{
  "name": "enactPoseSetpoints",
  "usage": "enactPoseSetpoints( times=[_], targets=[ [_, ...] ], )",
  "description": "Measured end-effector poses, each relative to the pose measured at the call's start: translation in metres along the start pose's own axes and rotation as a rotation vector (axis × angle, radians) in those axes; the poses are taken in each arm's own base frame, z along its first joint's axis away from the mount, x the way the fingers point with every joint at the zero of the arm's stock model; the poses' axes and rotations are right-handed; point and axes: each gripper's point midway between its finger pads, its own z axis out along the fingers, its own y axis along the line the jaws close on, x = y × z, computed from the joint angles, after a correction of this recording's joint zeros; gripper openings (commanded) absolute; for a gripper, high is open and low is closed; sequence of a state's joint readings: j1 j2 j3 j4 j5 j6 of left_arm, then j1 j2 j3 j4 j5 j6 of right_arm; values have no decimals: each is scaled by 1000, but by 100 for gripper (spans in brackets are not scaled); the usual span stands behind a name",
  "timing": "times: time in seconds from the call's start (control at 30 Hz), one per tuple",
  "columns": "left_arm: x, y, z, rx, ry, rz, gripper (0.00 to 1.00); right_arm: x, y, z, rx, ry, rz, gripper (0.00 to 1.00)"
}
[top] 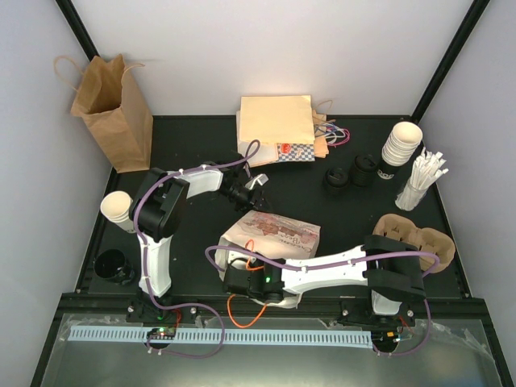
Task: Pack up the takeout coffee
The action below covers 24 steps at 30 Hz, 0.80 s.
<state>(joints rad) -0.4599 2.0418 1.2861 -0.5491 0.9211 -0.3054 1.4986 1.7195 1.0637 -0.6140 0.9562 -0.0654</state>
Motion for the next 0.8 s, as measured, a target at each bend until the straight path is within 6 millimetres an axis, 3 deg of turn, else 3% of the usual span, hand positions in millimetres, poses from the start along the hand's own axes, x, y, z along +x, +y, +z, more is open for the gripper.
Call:
enactPoseSetpoints(
  times=[0.47,0.8],
  targets=[
    [1,0,0,0,1,0,37,1,0,1,9,3,2,29],
    [0,0,0,0,-2,3,37,1,-1,8,67,23,8,31]
  ],
)
